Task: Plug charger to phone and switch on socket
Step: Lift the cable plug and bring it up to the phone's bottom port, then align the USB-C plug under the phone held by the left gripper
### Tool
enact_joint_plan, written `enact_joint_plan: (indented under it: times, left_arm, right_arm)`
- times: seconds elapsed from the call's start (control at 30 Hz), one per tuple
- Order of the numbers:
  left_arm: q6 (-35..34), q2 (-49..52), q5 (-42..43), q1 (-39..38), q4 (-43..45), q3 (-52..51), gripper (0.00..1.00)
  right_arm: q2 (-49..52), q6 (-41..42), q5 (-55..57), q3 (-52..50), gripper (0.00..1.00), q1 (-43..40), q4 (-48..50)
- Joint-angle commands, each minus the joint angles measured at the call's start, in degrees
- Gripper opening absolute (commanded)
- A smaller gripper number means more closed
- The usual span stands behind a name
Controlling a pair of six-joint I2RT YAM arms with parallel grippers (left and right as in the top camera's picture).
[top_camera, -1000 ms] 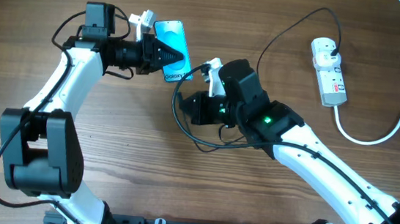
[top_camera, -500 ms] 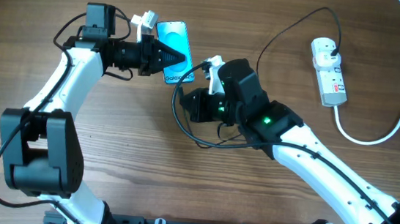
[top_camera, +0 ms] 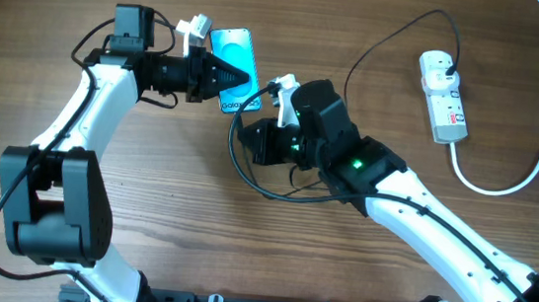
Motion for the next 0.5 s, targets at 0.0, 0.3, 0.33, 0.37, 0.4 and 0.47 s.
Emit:
enact_joint_plan:
  times: [0.0, 0.3, 0.33, 0.37, 0.4, 0.47]
  left_arm:
    - [1.2, 0.0, 2.8, -0.1, -0.1, 0.2, 0.04]
    - [1.2, 0.0, 2.8, -0.1, -0.1, 0.2, 0.04]
    - [1.2, 0.0, 2.8, -0.1, -0.1, 0.2, 0.04]
    - [1.2, 0.0, 2.8, -0.1, -0.1, 0.2, 0.04]
    - [1.2, 0.0, 2.8, -0.1, -0.1, 0.2, 0.04]
    - [1.2, 0.0, 2.7, -0.1, -0.1, 0.2, 0.04]
  right_arm:
    - [0.3, 0.9, 3.2, 1.2, 0.04, -0.2, -0.4]
    - [0.3, 0.7, 4.3, 1.2, 0.04, -0.2, -1.0]
    - [0.3, 0.7, 5.2, 1.2, 0.04, -0.2, -1.0]
    - [0.3, 0.7, 5.8, 1.2, 0.04, -0.2, -1.1]
    - [0.3, 0.7, 6.3, 1.2, 0.04, -0.2, -1.0]
    - [0.3, 0.7, 6.6, 1.2, 0.04, -0.2, -1.0]
